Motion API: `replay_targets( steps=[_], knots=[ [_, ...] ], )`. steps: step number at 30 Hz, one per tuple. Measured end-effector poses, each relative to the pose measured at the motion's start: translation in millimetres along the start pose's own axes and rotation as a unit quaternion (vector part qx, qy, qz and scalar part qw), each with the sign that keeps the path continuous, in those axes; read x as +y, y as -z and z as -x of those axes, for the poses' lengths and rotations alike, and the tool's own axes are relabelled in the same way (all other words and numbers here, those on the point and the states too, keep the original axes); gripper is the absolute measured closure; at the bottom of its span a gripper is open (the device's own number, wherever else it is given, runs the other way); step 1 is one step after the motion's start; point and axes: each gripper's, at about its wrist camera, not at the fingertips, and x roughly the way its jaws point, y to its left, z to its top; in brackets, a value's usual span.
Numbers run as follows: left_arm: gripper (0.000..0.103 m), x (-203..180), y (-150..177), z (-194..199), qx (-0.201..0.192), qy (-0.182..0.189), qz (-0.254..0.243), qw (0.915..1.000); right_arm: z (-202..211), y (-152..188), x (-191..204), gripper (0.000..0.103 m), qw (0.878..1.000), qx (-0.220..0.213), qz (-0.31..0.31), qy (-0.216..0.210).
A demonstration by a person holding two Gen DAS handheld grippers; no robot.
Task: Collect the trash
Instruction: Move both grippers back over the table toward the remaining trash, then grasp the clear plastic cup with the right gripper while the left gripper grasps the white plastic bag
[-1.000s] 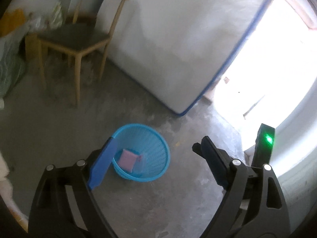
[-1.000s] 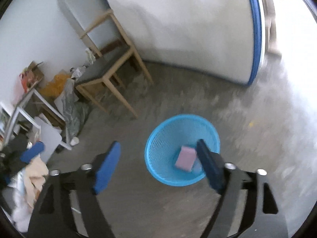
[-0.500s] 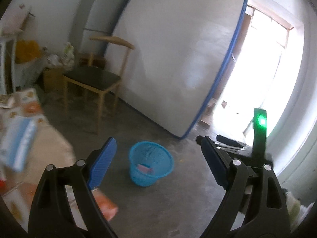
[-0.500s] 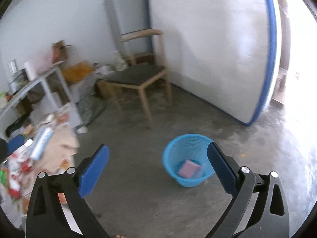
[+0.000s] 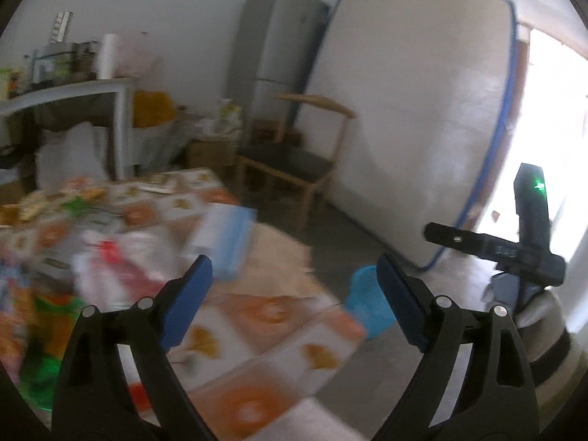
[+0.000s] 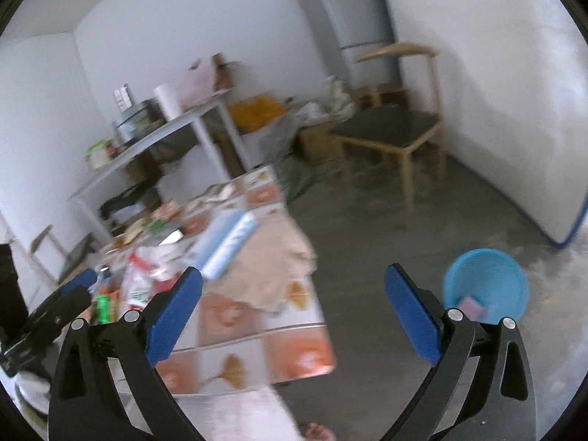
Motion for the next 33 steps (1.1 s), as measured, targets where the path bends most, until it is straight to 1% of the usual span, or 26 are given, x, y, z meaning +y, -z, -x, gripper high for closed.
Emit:
replay_targets(
  steps=[1,3,4,6,8,11,13,15,17,19,22,26,28,31,33],
  knots=[
    [0.016,7.1,-2.9,3.4,0.008,-0.010,-0.002,0.9999,-8.6,-1.5,5.9,0.007,1.000,0.010,-0.001,-0.011],
    [0.016,36.7,-14.2,0.7,0.039,-0.032,0.007,0.9987,-24.1,-1.8,16.2,0.007,0.999,0.031,-0.012,-0.038],
    [0.016,44.6,-17.8,-4.4,0.050,-0.035,0.013,0.9981,-31.1,-2.5,17.6,0.007,0.998,0.041,-0.019,-0.049],
    [0.016,73.0,-27.0,-21.5,0.102,-0.035,0.034,0.9936,-48.0,-2.2,22.7,0.007,0.994,0.062,-0.039,-0.075],
    [0.016,92.0,-31.8,-32.7,0.140,-0.036,0.050,0.9882,-65.7,-1.0,21.3,0.007,0.990,0.081,-0.060,-0.095],
    [0.016,112.1,-37.0,-51.4,0.179,-0.039,0.059,0.9814,-89.6,1.0,16.3,0.007,0.984,0.105,-0.087,-0.117],
    [0.016,111.0,-36.6,-64.1,0.201,-0.039,0.042,0.9778,-108.6,0.5,14.0,0.007,0.977,0.120,-0.111,-0.138],
    [0.016,109.8,-37.2,-82.9,0.222,-0.053,0.015,0.9736,-123.5,-0.8,13.5,0.007,0.971,0.130,-0.128,-0.152],
    [0.016,112.5,-32.6,-98.4,0.242,-0.062,-0.002,0.9682,-140.0,-3.9,15.0,0.007,0.965,0.140,-0.145,-0.170],
    [0.016,116.3,-29.4,-115.2,0.259,-0.076,-0.017,0.9629,-154.1,-8.4,18.1,0.007,0.958,0.148,-0.156,-0.187],
    [0.016,116.1,-26.8,-128.9,0.273,-0.080,-0.033,0.9581,-176.7,-16.3,24.6,0.007,0.948,0.165,-0.174,-0.209],
    [0.016,121.2,-20.1,-147.9,0.295,-0.108,-0.049,0.9482,-194.5,-21.7,30.5,0.009,0.942,0.177,-0.184,-0.218],
    [0.016,121.7,-17.2,-153.6,0.304,-0.116,-0.058,0.9437,-200.8,-22.3,33.3,0.009,0.940,0.182,-0.186,-0.220],
    [0.016,119.3,-10.3,-159.7,0.322,-0.129,-0.077,0.9348,-204.3,-20.5,33.3,0.010,0.938,0.188,-0.187,-0.222],
    [0.016,115.6,-7.3,-159.3,0.325,-0.134,-0.092,0.9315,-204.6,-20.6,33.3,0.010,0.938,0.190,-0.186,-0.224]
  ],
)
